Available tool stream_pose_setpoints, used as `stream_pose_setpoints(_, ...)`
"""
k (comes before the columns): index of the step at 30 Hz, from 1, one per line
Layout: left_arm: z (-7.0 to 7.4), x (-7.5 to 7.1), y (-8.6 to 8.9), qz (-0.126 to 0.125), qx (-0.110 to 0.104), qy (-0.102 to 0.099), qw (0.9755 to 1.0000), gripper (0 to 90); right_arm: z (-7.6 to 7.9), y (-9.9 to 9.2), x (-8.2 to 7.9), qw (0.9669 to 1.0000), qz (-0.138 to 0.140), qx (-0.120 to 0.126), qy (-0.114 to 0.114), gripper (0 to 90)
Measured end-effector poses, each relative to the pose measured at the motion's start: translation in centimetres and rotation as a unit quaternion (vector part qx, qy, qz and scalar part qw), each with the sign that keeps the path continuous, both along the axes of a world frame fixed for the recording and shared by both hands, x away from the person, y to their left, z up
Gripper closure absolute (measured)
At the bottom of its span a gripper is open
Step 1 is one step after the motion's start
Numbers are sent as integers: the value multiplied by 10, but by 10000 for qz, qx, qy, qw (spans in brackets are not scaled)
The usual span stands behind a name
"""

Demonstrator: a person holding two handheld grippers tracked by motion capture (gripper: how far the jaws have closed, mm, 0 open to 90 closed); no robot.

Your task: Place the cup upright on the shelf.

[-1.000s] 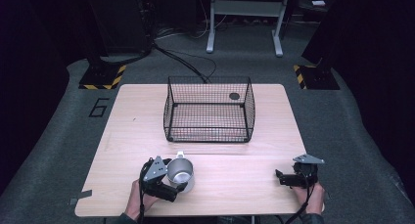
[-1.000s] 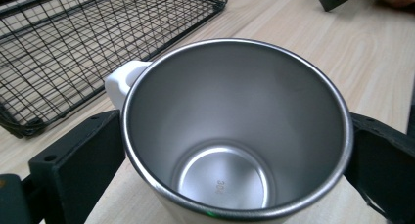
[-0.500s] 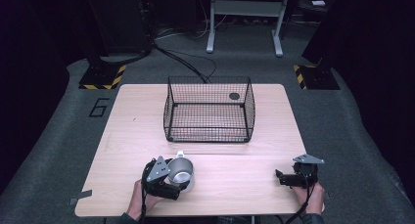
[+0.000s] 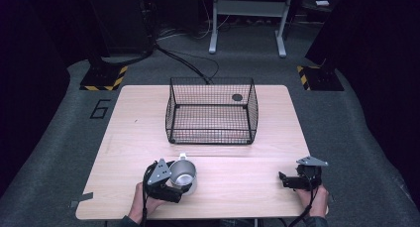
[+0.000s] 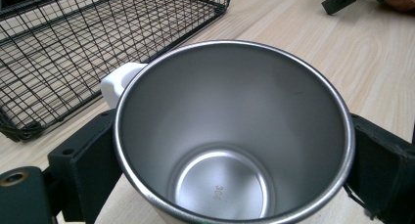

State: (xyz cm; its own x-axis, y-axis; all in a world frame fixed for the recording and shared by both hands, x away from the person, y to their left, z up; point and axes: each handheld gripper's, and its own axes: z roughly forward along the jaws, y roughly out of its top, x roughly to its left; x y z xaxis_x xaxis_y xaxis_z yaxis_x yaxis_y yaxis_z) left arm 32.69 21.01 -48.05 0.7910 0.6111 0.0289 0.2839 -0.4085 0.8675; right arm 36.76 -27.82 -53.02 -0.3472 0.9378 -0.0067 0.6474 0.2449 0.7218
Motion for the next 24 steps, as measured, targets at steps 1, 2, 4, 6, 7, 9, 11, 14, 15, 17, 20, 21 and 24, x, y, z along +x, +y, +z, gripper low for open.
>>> stream_pose_setpoints(1, 1, 0, 1, -31, 8, 45, 10000, 68, 0, 0, 0, 10000, 3, 0, 6, 1)
stream_pose_setpoints(2, 1, 0, 1, -29, 2, 43, 10000, 68, 0, 0, 0, 10000, -5, 3, -1, 1)
stream_pose_setpoints(4, 1, 1, 2, -21, -32, 38, 10000, 68, 0, 0, 0, 10000, -1, 0, 2, 1)
stream_pose_setpoints(6, 2, 1, 3, -34, -64, 67, 10000, 68, 0, 0, 0, 10000, 0, 0, 4, 1)
stream_pose_setpoints(7, 3, 2, 3, -33, -55, 44, 10000, 68, 0, 0, 0, 10000, -3, 1, -2, 1)
stream_pose_setpoints(9, 3, 2, 3, -28, -89, 70, 9999, 68, 0, 0, 0, 10000, -1, 1, -2, 1)
stream_pose_setpoints(11, 5, 4, 4, -43, -88, 44, 9999, 68, 0, 0, 0, 10000, 7, -7, -15, 1)
stream_pose_setpoints(14, 8, 6, 5, -18, -121, 35, 9999, 68, 0, 0, 0, 10000, 4, 0, 2, 1)
stream_pose_setpoints(15, 10, 7, 5, -38, -113, 30, 9999, 68, 0, 0, 0, 10000, 2, 0, 4, 1)
stream_pose_setpoints(17, 12, 8, 5, -35, -122, 55, 9999, 68, 0, 0, 0, 10000, 0, 4, 1, 1)
stream_pose_setpoints(20, 15, 11, 6, -39, -140, 33, 9999, 68, 0, 0, 0, 10000, 1, 3, 6, 1)
stream_pose_setpoints(21, 15, 12, 6, -8, -144, -25, 9999, 68, 0, 0, 0, 10000, 2, 3, 7, 1)
stream_pose_setpoints(24, 19, 16, 7, -26, -188, 52, 9998, 68, 0, 0, 0, 10000, 2, 4, 13, 1)
